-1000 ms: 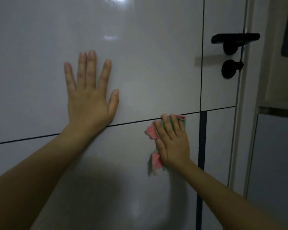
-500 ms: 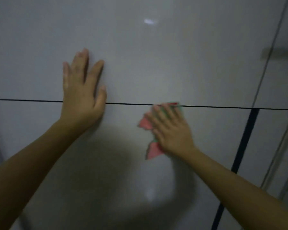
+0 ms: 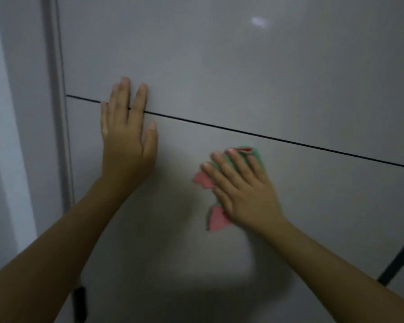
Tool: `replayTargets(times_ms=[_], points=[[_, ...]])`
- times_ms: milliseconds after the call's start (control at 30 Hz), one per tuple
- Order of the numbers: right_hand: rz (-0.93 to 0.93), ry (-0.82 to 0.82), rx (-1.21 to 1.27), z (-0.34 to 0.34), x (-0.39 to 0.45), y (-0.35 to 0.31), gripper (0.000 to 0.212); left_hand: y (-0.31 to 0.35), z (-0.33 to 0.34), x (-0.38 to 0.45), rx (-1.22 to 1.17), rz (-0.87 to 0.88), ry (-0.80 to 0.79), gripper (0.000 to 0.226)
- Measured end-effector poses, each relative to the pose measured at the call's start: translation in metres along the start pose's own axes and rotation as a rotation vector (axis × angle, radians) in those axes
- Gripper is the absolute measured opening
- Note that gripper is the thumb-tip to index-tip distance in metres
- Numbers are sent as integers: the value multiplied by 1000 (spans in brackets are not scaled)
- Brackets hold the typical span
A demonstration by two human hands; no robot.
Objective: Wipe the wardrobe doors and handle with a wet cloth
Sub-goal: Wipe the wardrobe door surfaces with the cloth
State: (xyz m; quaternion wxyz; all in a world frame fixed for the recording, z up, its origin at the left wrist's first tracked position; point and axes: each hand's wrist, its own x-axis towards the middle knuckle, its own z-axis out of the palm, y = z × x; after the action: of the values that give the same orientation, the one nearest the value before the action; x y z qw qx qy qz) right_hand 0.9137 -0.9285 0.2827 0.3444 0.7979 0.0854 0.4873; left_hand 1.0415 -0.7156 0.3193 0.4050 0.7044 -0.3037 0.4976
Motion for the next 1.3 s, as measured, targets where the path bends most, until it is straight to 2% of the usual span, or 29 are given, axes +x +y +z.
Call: replayTargets(times_ms=[100,233,400,467,533,700,767,900,967,1033,1133,1233,1300], points=[[39,5,-39,-3,-13,10,52,-20,-14,-20,-49,-54,32,56],[75,47,-27,5,40,-25,52,-59,-24,-72,-50,-121,44,55],[-181,57,74,34,124,-133,53,-103,-15,-135,68,-185,109,55],[-185,44,50,40,129,-150,53,-109,-11,-156,30,-226,129,56],[-195,18,9,41,108,-147,52,-115,-9,-177,13,-259,135,57],[-414,-89,-94,26,40,-98,53,-124,-5,-214,7,-350,29,65],[-415,-99,-115,26,53,-102,54,-126,-4,-217,11,-358,-9,69],[-297,-39,-26,44,111,-173,53,-130,-2,-218,-30,-332,9,69],[-297,-58,2,53,120,-200,54,-135,0,-221,-25,-299,20,68],[-412,-106,-37,55,99,-189,53,-139,1,-223,-31,-279,20,67],[-642,-211,-94,38,26,-137,52,-136,-1,-227,-67,-285,15,67],[-717,-241,-149,23,1,-86,51,-136,-3,-228,-120,-277,17,65],[-702,-237,-132,25,23,-96,51,-140,-4,-232,-123,-262,24,65]])
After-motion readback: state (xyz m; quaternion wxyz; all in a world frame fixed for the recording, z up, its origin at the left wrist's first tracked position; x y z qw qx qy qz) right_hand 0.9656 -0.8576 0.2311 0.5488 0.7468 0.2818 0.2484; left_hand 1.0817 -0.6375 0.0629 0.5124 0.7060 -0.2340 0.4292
